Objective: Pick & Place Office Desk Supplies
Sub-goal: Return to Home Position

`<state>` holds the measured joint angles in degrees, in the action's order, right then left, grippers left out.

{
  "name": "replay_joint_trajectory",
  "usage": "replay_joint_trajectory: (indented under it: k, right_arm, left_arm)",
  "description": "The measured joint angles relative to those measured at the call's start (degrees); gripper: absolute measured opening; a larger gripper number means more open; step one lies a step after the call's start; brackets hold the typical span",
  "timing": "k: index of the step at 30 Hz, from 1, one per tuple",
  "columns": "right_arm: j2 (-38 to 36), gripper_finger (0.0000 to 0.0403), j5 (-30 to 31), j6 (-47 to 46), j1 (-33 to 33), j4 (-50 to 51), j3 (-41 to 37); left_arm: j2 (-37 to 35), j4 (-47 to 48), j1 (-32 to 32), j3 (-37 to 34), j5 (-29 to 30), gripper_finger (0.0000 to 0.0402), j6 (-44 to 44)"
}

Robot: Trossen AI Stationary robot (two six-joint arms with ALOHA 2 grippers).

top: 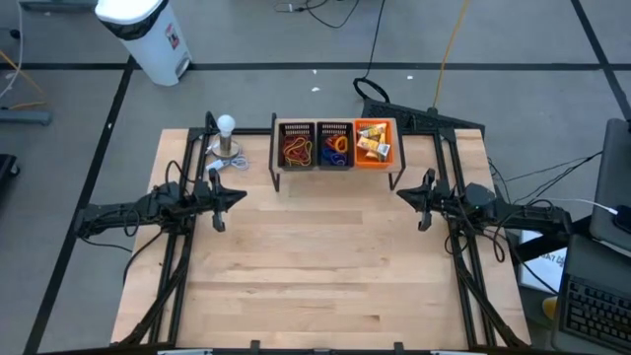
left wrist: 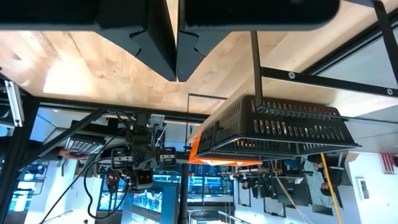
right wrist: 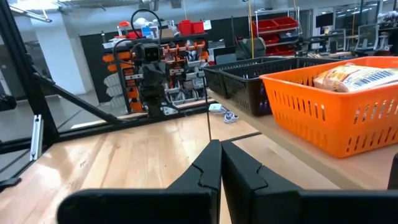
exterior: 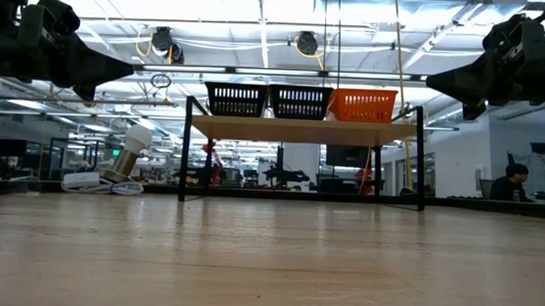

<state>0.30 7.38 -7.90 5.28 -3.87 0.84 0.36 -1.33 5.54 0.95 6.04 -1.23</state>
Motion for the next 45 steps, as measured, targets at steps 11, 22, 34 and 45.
replay_joint_trajectory:
  k: [11,22,34,45]
  right_arm:
    - [0.00,0.0000,0.07,0.00,0.00,-1.45,-0.02]
    - [0.00,0.0000,0.07,0.00,0.00,-1.59,-0.04]
    - [0.00,0.0000,0.07,0.00,0.00,-1.69,-0.04]
    - [0.00,0.0000,0.07,0.00,0.00,-1.69,-0.04]
  left_arm:
    - [0.00,-2.76,0.00,-0.22,0.00,0.0022,-0.04]
    - [0.00,-3.10,0.00,-0.22,-0.02,0.0024,-0.15]
    - [0.00,-3.17,0.00,-0.11,-0.04,0.0024,-0.13]
    - [0.00,-3.19,-0.01,-0.11,-0.04,0.0024,-0.07]
